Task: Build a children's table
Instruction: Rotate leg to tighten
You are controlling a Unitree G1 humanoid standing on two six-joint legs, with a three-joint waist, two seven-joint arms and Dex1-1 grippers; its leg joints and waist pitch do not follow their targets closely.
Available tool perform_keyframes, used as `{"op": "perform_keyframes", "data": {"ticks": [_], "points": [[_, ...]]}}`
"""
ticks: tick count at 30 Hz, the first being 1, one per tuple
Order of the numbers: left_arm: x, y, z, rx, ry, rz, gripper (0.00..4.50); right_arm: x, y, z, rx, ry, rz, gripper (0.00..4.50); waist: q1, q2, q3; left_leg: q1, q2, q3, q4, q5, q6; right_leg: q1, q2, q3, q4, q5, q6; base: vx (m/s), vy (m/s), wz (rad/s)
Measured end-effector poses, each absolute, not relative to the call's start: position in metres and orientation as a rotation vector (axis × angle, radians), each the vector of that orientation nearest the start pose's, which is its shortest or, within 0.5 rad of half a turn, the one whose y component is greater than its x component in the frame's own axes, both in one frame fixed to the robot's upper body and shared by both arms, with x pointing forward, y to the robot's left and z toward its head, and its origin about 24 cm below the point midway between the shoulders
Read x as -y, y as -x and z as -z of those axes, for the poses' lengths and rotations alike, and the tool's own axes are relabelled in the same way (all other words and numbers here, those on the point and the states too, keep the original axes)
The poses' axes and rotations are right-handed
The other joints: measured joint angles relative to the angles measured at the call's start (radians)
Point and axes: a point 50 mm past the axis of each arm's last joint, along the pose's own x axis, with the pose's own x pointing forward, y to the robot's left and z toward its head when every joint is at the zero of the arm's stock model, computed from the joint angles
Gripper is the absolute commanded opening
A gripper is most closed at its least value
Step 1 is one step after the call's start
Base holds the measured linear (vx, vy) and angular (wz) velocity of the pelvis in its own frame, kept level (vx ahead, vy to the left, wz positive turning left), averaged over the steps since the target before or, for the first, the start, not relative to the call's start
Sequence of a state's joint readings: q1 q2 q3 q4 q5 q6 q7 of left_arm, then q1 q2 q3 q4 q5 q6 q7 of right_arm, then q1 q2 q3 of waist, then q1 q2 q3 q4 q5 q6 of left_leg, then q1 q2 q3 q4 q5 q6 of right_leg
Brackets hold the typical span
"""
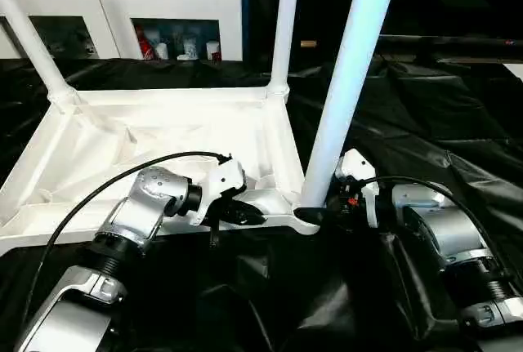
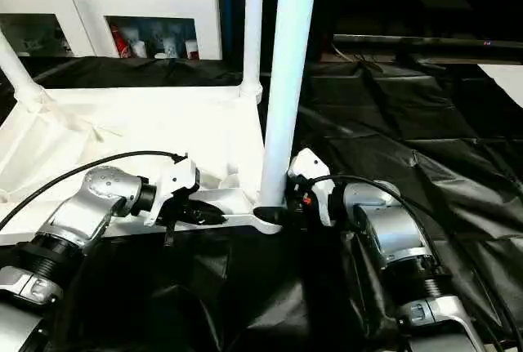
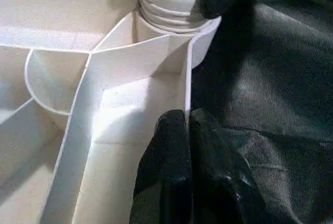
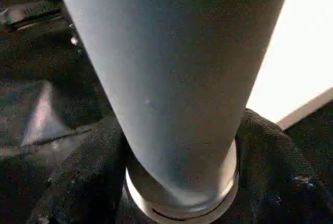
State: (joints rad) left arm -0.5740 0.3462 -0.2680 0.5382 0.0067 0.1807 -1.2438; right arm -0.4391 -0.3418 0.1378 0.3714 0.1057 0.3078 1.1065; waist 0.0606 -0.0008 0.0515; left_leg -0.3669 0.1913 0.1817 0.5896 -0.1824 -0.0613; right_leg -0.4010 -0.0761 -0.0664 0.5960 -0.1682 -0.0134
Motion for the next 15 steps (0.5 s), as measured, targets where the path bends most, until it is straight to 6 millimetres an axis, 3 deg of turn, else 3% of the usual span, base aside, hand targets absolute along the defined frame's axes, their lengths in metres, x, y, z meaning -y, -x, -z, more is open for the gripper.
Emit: {"op": "perform_keyframes", "data": {"ticks": [5,8,13,14,15], "points": [[-0.118,-0.322,-0.050,-0.460,-0.301,1.214,0.00,0.134,-0.315,-0.044,-0.354,0.055,-0.908,2.62,-0.013,0.000,0.000,0.002,0.000,0.000,0.001,0.000,0.000,0.000,0.000,0.000,0.000,-0.002,0.004,0.000,0.000,0.00],[-0.101,-0.331,-0.047,-0.458,-0.278,1.102,0.00,0.124,-0.329,-0.040,-0.333,0.007,-0.674,2.62,-0.029,0.000,0.000,0.001,-0.001,0.000,0.002,0.000,0.000,0.000,-0.001,0.000,-0.003,-0.003,0.004,0.000,0.000,0.00],[-0.090,-0.333,-0.047,-0.448,-0.265,1.046,0.00,0.117,-0.336,-0.039,-0.319,-0.003,-0.546,2.62,-0.033,0.001,0.000,0.001,-0.001,-0.001,0.001,0.000,0.000,-0.001,-0.001,0.000,-0.005,-0.002,0.004,0.000,0.000,0.00],[-0.090,-0.333,-0.047,-0.447,-0.265,1.044,0.00,0.116,-0.337,-0.040,-0.312,0.001,-0.544,3.31,-0.033,0.001,-0.001,0.001,-0.001,-0.001,0.001,0.000,0.000,-0.001,-0.001,0.000,-0.004,-0.002,0.004,0.000,0.000,0.00],[-0.090,-0.333,-0.047,-0.447,-0.265,1.043,0.00,0.116,-0.337,-0.040,-0.311,0.001,-0.544,3.31,-0.032,0.001,-0.001,0.001,-0.001,-0.001,0.001,0.000,0.000,-0.001,-0.001,0.000,-0.004,-0.002,0.004,0.000,0.000,0.00]]}}
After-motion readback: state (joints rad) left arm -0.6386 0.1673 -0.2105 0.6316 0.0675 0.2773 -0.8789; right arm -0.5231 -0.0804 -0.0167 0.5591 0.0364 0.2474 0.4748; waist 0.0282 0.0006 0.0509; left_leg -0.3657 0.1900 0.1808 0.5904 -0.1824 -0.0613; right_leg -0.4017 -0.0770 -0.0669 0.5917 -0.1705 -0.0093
